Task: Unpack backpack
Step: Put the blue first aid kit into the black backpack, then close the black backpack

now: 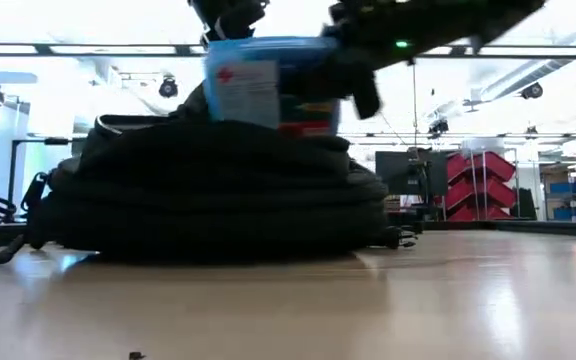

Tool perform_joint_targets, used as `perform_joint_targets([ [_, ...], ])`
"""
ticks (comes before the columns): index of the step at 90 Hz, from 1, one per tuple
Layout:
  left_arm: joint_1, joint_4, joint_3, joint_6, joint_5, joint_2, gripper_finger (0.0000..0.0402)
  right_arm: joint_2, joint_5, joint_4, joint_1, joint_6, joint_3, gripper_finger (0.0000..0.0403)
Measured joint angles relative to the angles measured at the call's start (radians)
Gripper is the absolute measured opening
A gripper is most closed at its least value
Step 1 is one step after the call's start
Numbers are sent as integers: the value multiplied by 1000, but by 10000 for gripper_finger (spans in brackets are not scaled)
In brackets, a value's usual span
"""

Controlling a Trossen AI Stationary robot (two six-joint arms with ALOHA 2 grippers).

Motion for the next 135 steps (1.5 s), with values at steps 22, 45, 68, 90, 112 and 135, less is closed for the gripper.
perform_joint_targets([
  [22, -10, 22, -1, 0, 69, 10, 0, 170, 145, -4, -64, -41, 142, 127],
  [45, -12, 12, -21, 10, 79, 17, 0, 209, 129, -268, -94, 197, 216, 251],
  [68, -7, 5, -69, 5, 89, 18, 0, 93, -175, -622, -59, 491, 254, 362],
  [90, -11, 16, -149, 7, 152, 18, 0, -137, -269, -671, -34, 723, 176, 367],
  [112, -70, 198, -254, 141, 200, 18, 18, -373, -246, -718, -234, 1039, 34, 367],
  [135, -113, 244, -250, 224, 199, 19, 118, -354, -570, -632, -610, 1264, -87, 368],
])
